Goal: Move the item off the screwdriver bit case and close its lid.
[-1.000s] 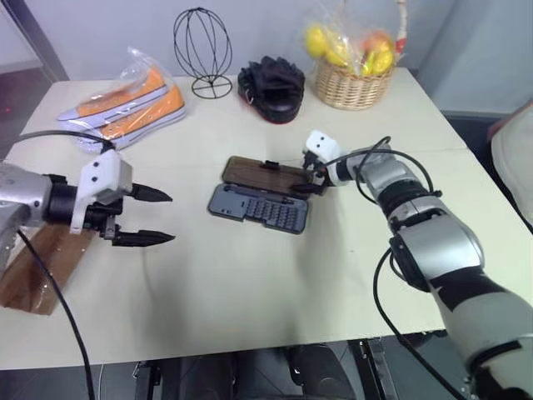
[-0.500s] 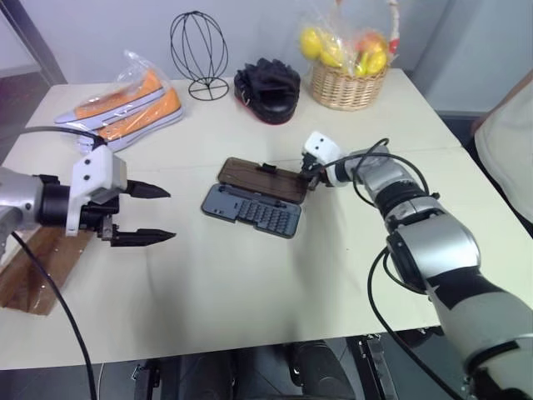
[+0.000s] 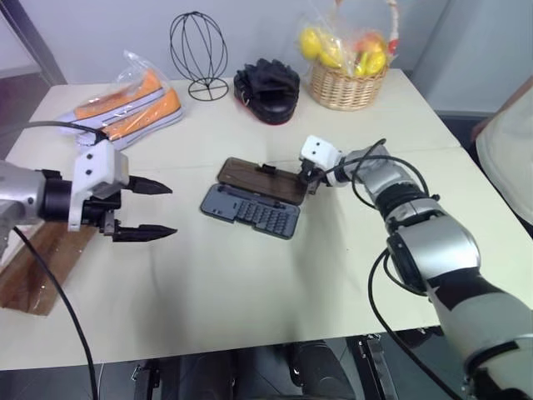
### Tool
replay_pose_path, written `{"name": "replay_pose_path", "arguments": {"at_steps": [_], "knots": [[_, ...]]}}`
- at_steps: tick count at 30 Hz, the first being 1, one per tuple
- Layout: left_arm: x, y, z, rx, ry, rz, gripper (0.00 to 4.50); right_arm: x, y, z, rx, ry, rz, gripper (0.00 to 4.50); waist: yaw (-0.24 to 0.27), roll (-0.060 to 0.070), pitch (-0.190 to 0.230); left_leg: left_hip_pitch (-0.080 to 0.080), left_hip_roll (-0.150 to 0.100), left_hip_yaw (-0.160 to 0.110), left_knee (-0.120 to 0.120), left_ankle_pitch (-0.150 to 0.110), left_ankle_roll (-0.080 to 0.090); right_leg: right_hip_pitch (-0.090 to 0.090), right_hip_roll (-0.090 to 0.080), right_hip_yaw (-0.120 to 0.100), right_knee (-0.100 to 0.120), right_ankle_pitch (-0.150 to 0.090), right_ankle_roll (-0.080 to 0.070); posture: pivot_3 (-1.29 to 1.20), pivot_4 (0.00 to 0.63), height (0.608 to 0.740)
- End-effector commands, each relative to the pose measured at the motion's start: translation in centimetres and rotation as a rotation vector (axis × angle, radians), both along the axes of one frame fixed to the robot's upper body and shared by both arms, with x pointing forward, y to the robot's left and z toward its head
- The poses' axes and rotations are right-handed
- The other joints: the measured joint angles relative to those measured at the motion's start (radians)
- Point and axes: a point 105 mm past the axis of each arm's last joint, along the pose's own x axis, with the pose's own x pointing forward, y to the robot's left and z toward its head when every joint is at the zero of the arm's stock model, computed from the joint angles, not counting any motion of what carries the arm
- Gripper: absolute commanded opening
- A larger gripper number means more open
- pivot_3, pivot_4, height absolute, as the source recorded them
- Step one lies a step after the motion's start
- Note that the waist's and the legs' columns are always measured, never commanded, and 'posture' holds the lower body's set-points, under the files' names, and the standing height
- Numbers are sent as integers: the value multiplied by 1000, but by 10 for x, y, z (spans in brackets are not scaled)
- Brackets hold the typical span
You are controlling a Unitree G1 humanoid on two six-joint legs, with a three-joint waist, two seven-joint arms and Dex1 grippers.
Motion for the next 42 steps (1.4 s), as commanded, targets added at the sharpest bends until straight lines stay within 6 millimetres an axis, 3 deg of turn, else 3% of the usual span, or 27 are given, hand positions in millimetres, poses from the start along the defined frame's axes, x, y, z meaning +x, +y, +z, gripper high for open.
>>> {"name": "replay_pose_path", "arguments": {"at_steps": [1,7,13,19,23,27,31,35,38,42], "knots": [[-5,0,6,3,12,-26,3983,-22,19,-6,2,54,232,231,-1,0,0,0,0,0,0,0,0,0,0,0,0,0,0,0,150,740],[-34,0,-7,55,149,-105,3983,-45,30,-8,-2,69,458,231,-14,1,0,0,1,0,-1,0,0,0,1,0,0,0,0,0,150,740],[-42,5,-12,49,188,-89,3983,-51,38,-6,9,37,512,231,-19,0,0,1,1,-1,0,0,0,1,0,0,0,0,0,0,150,740],[-62,0,-25,65,252,-128,3983,-85,45,-8,28,32,740,231,-20,1,0,2,1,-1,-1,0,0,2,0,0,0,0,0,0,150,740],[-72,1,-30,85,272,-137,3983,-98,50,-8,33,14,794,231,-19,1,1,3,2,-1,0,0,0,3,0,0,1,0,0,0,150,740],[-69,7,-28,86,247,-104,3983,-87,57,-11,24,0,697,231,-17,1,1,11,1,-1,0,0,0,10,0,0,2,0,-1,0,150,740],[-64,6,-23,64,222,-87,3983,-72,58,10,105,6,570,231,-14,1,1,13,1,-1,0,0,0,13,0,-1,2,-1,-1,0,150,740],[-65,6,-22,55,221,-85,3983,-73,56,38,201,36,525,1550,-2,1,1,13,1,-1,-1,0,0,12,0,0,1,-1,-1,0,150,740],[-64,8,-21,54,215,-75,3983,-74,53,39,177,46,472,3077,6,1,1,13,2,-1,-1,0,0,12,0,-1,1,-1,-1,0,150,740],[-60,9,-19,46,199,-67,3983,-87,52,25,190,151,389,3077,12,1,1,13,1,-1,0,0,0,12,0,-1,1,-1,-1,0,150,740]]}}
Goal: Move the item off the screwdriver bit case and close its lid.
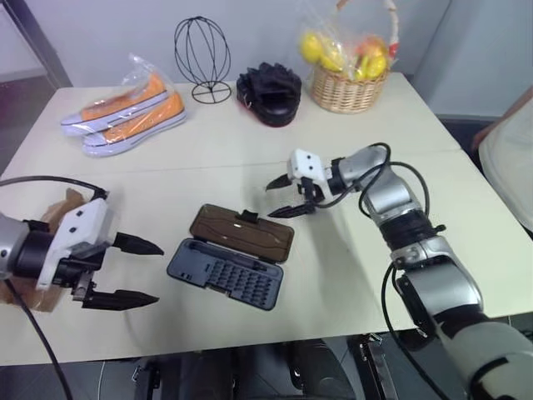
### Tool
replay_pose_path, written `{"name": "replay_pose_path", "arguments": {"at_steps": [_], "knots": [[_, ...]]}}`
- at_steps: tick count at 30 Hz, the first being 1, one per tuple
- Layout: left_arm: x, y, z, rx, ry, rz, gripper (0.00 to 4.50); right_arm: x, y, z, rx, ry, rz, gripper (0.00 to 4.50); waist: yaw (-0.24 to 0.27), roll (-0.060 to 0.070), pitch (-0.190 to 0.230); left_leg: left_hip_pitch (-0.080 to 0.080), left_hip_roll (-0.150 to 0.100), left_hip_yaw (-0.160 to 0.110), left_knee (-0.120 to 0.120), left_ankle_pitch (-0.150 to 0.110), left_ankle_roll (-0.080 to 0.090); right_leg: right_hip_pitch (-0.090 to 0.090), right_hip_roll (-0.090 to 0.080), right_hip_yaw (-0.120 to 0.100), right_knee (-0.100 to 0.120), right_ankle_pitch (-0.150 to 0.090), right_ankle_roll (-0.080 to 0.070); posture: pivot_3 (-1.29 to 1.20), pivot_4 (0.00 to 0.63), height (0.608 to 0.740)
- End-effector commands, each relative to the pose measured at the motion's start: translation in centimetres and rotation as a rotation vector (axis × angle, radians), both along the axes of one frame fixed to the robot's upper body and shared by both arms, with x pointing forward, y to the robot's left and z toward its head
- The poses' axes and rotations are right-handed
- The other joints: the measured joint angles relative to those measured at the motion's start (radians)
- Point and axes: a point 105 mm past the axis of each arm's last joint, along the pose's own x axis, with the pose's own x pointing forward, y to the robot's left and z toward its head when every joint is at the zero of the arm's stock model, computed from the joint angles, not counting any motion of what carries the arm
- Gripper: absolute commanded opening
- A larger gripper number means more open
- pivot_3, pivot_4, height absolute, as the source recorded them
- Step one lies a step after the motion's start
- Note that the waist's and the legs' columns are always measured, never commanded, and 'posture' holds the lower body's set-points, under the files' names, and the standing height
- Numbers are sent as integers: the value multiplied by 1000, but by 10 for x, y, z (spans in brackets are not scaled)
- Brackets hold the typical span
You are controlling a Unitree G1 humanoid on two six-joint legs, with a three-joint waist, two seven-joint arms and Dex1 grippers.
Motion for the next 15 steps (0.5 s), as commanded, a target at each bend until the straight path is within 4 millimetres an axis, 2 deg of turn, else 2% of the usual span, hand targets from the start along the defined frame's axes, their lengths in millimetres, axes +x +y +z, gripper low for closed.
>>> {"name": "replay_pose_path", "arguments": {"at_steps": [1,3,8,14,15], "knots": [[6,2,12,-11,-66,7,3983,-18,3,-15,-17,74,-31,3077,6,-1,0,0,0,0,0,0,0,0,0,0,0,0,0,0,150,740],[9,1,13,-9,-78,3,3983,-19,1,-32,-55,73,-82,3077,7,-1,0,0,0,0,0,0,0,0,0,0,-1,0,0,0,150,740],[12,-1,14,-10,-86,-7,3983,-10,-5,-53,-105,69,-185,3077,3,0,0,0,-1,1,0,0,0,0,0,0,-1,0,0,0,150,740],[16,-1,15,-9,-93,-9,3983,-4,-4,-58,-102,68,-214,3077,-2,0,0,0,-1,1,0,0,0,0,1,0,-1,0,0,0,150,740],[17,-1,15,-10,-93,-9,3983,-3,-4,-59,-102,67,-215,2840,-2,0,0,0,0,1,0,0,0,0,1,0,-1,0,0,0,150,740]]}}
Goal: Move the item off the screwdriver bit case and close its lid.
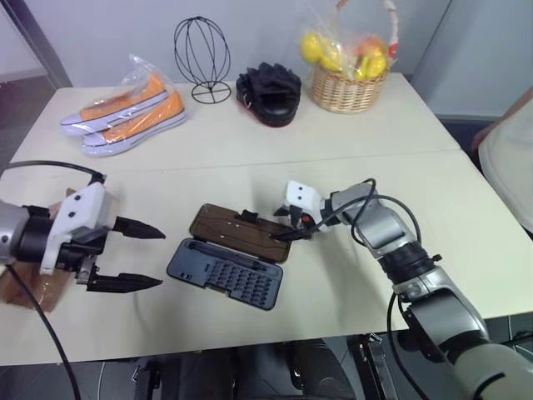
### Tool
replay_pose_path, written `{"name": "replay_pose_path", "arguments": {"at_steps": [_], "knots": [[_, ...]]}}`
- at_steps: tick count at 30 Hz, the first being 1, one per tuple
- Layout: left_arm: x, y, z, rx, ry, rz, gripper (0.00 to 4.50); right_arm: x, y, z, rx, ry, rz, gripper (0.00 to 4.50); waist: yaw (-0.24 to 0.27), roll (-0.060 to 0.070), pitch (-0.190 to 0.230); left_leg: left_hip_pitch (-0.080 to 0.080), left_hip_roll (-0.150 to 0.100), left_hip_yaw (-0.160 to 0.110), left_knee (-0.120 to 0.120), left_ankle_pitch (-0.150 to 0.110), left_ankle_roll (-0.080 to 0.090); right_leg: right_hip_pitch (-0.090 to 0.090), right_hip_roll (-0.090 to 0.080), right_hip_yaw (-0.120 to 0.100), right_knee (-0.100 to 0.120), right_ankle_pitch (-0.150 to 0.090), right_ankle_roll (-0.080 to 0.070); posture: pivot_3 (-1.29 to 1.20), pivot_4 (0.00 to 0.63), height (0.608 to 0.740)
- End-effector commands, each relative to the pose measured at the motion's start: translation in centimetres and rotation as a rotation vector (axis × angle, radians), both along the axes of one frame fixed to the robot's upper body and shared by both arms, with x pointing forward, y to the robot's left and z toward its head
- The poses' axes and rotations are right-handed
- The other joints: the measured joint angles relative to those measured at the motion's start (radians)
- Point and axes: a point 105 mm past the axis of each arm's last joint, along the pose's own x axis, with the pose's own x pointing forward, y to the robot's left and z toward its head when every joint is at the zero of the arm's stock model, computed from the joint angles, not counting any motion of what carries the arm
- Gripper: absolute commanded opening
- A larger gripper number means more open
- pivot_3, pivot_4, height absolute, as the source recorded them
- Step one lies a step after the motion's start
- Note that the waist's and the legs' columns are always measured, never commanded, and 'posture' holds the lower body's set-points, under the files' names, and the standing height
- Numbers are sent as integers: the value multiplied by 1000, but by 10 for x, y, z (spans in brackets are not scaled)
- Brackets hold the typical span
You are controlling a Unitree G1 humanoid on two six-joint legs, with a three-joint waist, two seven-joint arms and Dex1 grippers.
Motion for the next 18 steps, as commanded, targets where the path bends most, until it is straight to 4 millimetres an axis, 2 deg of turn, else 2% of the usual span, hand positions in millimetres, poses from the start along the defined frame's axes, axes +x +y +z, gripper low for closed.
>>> {"name": "replay_pose_path", "arguments": {"at_steps": [1,2,4,7,14,18], "knots": [[2,0,4,9,-27,-10,3983,7,-2,2,-11,-29,-19,2572,0,0,0,0,0,0,0,0,0,0,0,0,0,0,0,0,150,740],[2,0,4,9,-27,-10,3983,7,-2,1,-19,-37,-13,2333,0,0,0,0,0,0,0,0,0,0,0,0,0,0,0,0,150,740],[3,0,4,9,-30,-10,3983,8,-3,0,-37,-57,4,1282,0,0,0,0,0,0,0,0,0,0,0,0,0,0,0,0,150,740],[3,1,4,10,-33,-10,3983,5,-2,-3,-57,-68,46,84,1,0,0,0,0,0,1,0,0,1,-1,0,0,0,0,0,150,740],[-1,2,3,12,-18,-14,3983,-10,-7,-8,-116,-192,290,84,2,0,0,0,0,0,0,0,0,1,-1,-1,-1,0,0,0,150,740],[-7,-4,0,-11,16,-32,3983,-8,-15,-3,-128,-223,360,84,2,0,0,0,0,0,0,0,0,1,-1,0,-2,0,0,0,150,740]]}}
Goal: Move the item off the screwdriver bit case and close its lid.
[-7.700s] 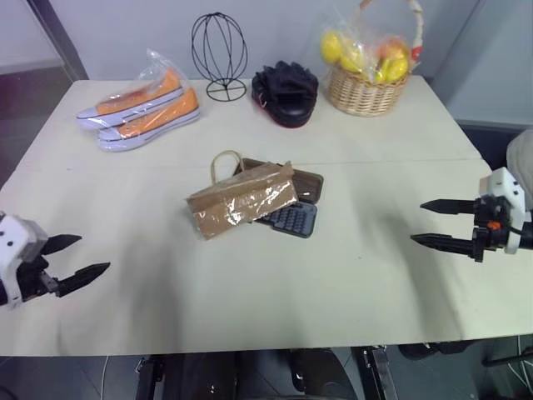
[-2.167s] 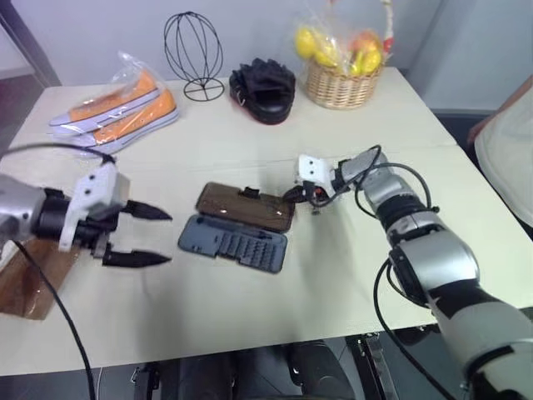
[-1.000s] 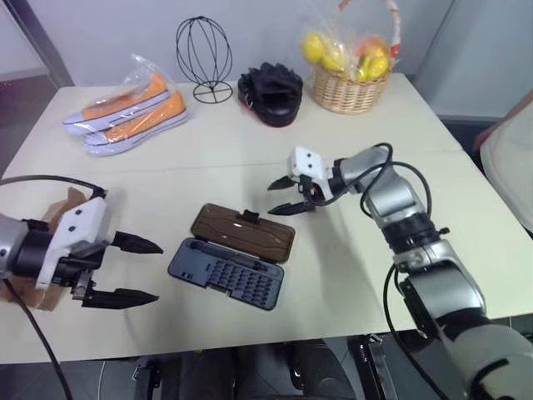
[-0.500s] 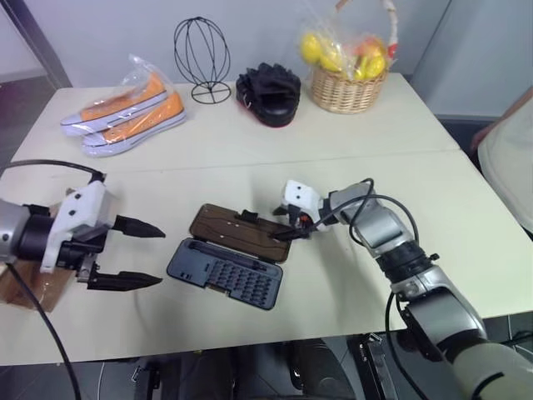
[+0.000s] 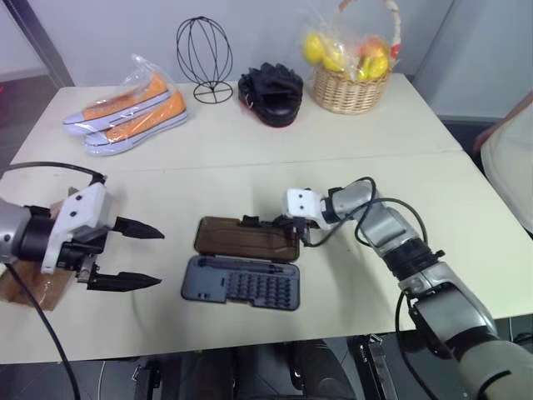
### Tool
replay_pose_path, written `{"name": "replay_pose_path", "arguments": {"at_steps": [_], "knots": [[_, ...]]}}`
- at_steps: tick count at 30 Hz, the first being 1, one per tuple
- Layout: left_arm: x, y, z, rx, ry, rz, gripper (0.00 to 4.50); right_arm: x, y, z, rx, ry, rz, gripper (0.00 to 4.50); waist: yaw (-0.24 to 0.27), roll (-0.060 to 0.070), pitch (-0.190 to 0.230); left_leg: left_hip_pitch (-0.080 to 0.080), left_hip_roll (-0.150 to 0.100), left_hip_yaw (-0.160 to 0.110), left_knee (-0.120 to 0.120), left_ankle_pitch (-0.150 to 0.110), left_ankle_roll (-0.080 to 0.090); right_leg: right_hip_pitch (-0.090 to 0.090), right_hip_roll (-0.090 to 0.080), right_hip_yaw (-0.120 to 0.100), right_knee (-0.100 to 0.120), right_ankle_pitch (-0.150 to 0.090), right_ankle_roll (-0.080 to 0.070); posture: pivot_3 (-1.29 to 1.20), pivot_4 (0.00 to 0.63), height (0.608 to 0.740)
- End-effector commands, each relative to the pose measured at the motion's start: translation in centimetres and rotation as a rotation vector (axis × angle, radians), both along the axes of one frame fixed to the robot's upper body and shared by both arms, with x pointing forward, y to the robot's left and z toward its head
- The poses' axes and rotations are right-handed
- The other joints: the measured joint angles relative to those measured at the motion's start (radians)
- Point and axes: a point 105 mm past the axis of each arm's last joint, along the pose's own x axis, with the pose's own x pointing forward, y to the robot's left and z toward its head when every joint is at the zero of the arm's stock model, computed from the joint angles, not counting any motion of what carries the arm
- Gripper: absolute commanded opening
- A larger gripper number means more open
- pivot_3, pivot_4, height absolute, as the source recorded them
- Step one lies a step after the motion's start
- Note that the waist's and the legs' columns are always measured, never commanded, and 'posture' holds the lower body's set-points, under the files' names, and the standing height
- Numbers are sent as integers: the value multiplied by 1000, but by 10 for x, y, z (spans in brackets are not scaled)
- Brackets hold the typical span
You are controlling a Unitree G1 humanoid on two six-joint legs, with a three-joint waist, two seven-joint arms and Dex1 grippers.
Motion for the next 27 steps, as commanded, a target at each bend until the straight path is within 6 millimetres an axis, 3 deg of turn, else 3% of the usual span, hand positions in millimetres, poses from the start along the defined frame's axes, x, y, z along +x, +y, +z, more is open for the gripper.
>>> {"name": "replay_pose_path", "arguments": {"at_steps": [1,11,16,23,27], "knots": [[-10,-8,3,-13,6,-43,3983,-5,-7,0,-30,7,94,84,0,0,0,0,0,0,0,0,0,0,0,0,0,0,0,0,150,740],[-20,-19,-9,-23,41,-63,3983,7,-3,0,-65,-15,98,84,-2,0,0,0,1,-1,0,0,0,0,0,0,0,0,0,0,150,740],[-10,-13,-10,-17,9,-21,3983,22,-22,-1,-99,-20,-37,84,0,0,0,2,0,-1,0,0,0,1,0,0,0,0,0,0,150,740],[-8,-12,-10,-21,3,-22,3983,29,-51,-4,-149,-19,-140,84,14,0,0,9,0,-1,1,0,0,8,-1,1,0,-2,-4,0,150,740],[-6,-17,-11,-41,4,-34,3983,25,-48,2,-91,9,-155,84,30,1,0,13,0,0,1,0,0,14,-1,1,-2,-2,-4,0,150,740]]}}
